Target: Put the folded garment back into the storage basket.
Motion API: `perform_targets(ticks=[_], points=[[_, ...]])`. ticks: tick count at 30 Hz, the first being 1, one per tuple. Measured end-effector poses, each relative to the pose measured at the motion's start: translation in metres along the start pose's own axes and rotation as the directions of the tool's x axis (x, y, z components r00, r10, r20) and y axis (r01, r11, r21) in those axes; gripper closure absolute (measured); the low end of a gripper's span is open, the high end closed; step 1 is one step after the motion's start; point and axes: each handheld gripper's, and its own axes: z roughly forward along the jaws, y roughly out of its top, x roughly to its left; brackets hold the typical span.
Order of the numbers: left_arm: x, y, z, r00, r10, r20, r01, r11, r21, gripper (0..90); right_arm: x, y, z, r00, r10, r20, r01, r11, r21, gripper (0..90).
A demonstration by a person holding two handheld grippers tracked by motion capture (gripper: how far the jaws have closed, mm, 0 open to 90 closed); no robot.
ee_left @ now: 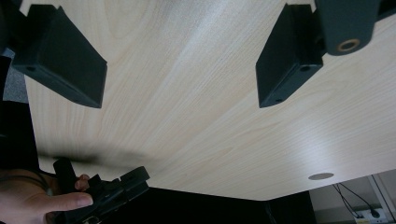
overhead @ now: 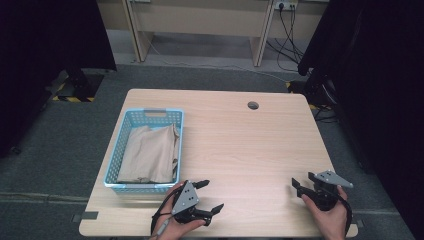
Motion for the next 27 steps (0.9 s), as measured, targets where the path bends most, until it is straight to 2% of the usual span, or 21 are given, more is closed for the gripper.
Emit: perform_targets(ticks=[10, 17, 27], points=[[-0.0001, 0.0000, 0.0001, 1.0000, 0.000, -0.002, 0.000, 1.0000, 0.001, 16.1, -0.0004, 0.0007, 0.0004, 0.9999, -0.002, 0.011, 0.002, 0.9999, -0.010, 30.8], [-0.0011, -0.0003, -0.0004, 0.9999, 0.000, -0.017, 0.000, 1.0000, -0.005, 16.5, -0.0011, 0.0006, 0.0005, 0.9997, 0.008, 0.022, -0.007, 0.9999, -0.011, 30.5], [-0.0022, -0.0004, -0.0005, 0.9994, 0.002, -0.034, -0.003, 1.0000, -0.007, 16.9, 0.0013, 0.0001, -0.0003, 0.9995, -0.016, 0.026, 0.016, 0.9996, -0.023, 27.1]])
